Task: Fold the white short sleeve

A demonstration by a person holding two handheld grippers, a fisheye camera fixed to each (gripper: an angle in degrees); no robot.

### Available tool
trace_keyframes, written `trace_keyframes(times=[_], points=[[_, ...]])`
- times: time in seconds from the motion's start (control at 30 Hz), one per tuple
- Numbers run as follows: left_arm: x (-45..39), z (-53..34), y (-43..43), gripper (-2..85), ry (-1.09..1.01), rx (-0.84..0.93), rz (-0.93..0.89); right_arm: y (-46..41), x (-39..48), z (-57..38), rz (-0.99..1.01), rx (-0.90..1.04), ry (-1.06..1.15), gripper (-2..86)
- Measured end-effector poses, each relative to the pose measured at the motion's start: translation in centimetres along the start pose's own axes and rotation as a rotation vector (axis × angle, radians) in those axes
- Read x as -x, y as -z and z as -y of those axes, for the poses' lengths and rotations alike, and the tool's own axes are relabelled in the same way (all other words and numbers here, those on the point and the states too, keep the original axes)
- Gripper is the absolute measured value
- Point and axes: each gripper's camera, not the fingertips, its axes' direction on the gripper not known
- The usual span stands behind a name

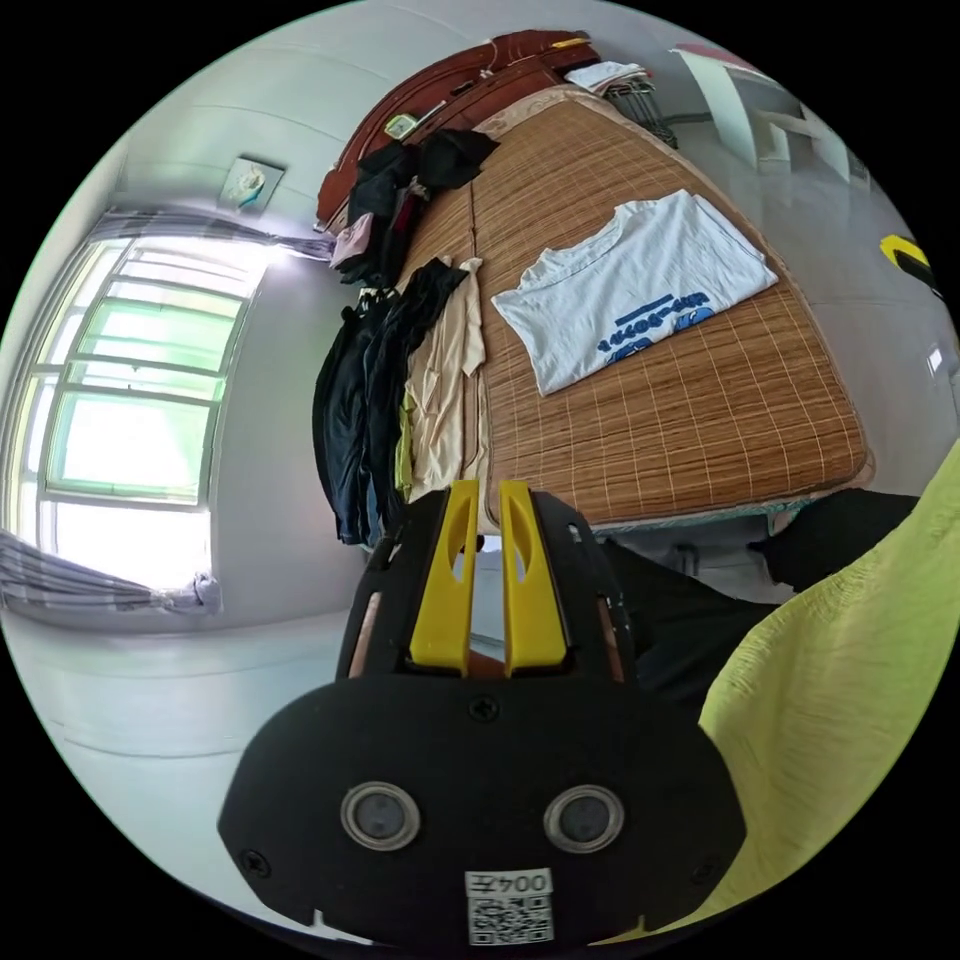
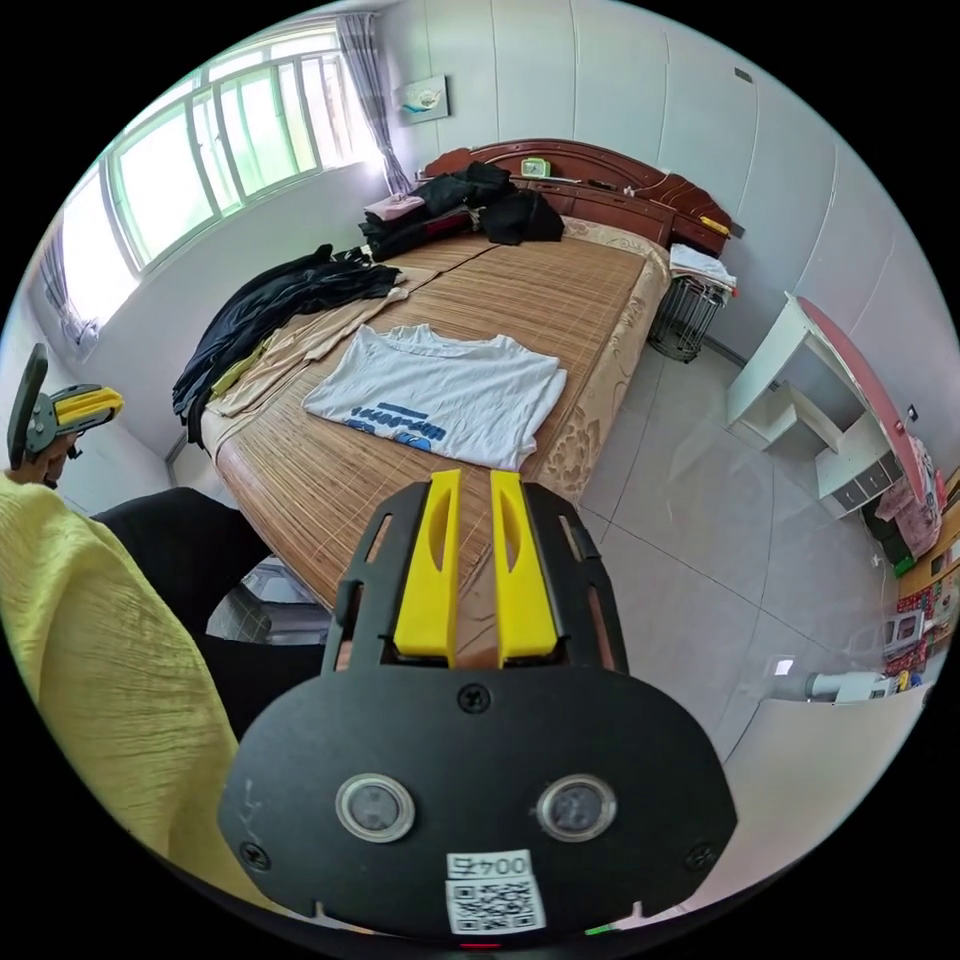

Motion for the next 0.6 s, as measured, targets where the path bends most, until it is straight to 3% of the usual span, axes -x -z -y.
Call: trace_keyframes(times=[0.2,0.47,0.6], points=[[5.2,2.3,-3.5,1.5,-0.170,-0.080,-0.069,-0.6,6.6,-0.3,-0.025,0.017,-0.109,5.2],[11.5,1.9,-18.5,2.6,-0.551,-0.256,-0.262,-7.1,23.7,0.9,-0.130,0.051,-0.447,7.6],[16.0,3.7,-22.8,3.7,-0.522,-0.228,-0.386,-10.8,32.6,1.6,-0.078,0.102,-0.610,7.9]])
